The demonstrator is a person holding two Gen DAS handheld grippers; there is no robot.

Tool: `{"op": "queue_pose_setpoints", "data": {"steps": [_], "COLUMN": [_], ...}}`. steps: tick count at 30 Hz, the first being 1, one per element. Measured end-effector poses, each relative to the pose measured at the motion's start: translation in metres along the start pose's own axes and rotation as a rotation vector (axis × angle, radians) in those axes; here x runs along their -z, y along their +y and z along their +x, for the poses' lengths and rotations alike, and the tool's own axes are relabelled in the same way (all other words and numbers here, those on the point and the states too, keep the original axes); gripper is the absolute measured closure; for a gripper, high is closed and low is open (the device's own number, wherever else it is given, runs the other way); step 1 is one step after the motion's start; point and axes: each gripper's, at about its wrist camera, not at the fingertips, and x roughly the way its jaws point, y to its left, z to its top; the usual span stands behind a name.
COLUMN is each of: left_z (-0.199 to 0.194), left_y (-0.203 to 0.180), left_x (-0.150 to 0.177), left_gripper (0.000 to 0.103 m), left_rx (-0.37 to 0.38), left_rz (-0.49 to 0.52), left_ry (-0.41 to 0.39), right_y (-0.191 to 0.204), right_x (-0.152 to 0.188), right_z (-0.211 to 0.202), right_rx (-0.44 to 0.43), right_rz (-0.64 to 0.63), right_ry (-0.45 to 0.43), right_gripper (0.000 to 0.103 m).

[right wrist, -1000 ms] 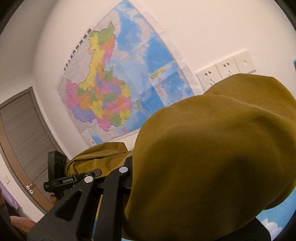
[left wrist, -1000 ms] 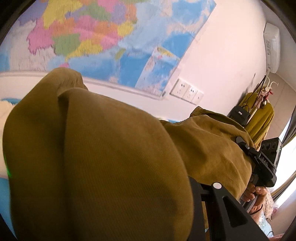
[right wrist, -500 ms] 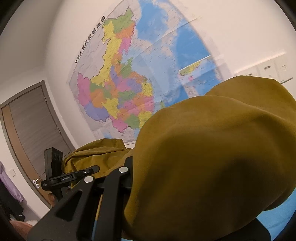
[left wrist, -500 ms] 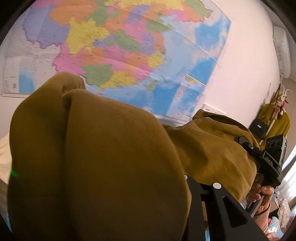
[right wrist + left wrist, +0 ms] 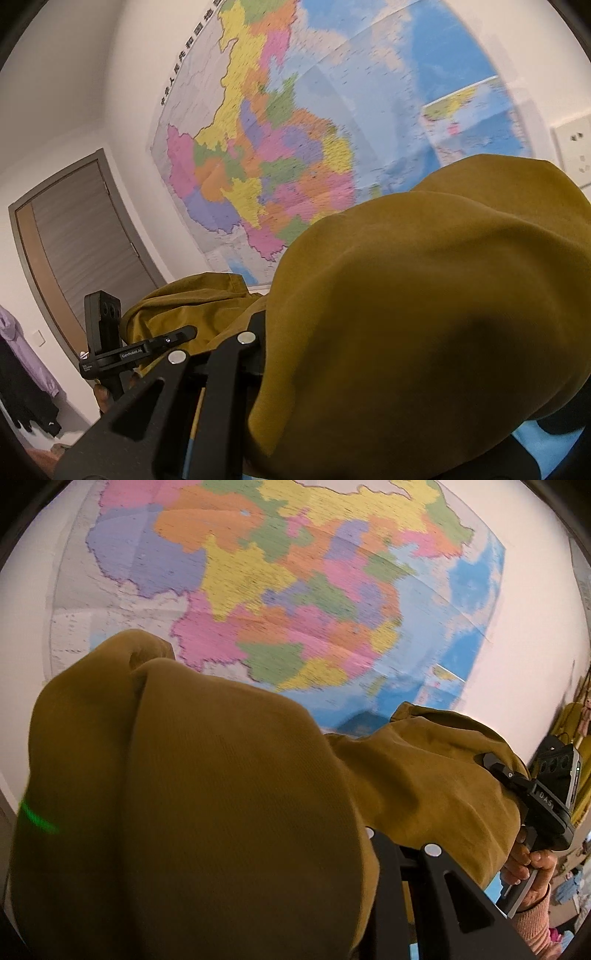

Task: Fold large clothes
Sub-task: 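Carry the jacket with both grippers and lay it onto the cream pillow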

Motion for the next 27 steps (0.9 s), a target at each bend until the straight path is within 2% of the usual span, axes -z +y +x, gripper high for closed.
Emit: {"op": "queue_pose_setpoints", "data": {"steps": [9, 17, 20, 23, 25, 27], "left_z": [-0.014, -0.002, -0.005, -0.013, -0.011, 0.009], "left_y": [0.041, 0.087, 0.107, 0.129, 0.147, 0.177], "left_x": [-0.028, -0.054, -0.069, -0.073, -0.063, -0.038], "left_gripper": [0.08, 0.08, 0.08, 0.08, 0.08, 0.08], "left_rx": [-0.104, -0.22, -0.25, -0.251, -0.275, -0.321], "left_rz": [0.01, -0.008, -0.008, -0.022, -0.039, -0.082], "left_ry": [-0.055, -0.078, -0.136, -0.207, -0.231, -0.171], "right_y": [0.025, 0.047, 0.06, 0.073, 0.069, 0.056], "right_x": [-0.009, -0.015, -0.019, -0.01, 0.011, 0.044], "right_z": [0.058, 0.123, 0.136, 0.15, 0.168, 0.193], "right_rx": [-0.04, -0.057, -0.08, -0.124, -0.15, -0.138], "right_rz": [-0.06, -0.086, -0.123, -0.183, -0.177, -0.15], "right_ry": [0.008, 0.018, -0.03, -0.062, -0.016, 0.099], "right_gripper": [0.088, 0.088, 0.088, 0.088, 0.089, 0.089]}}
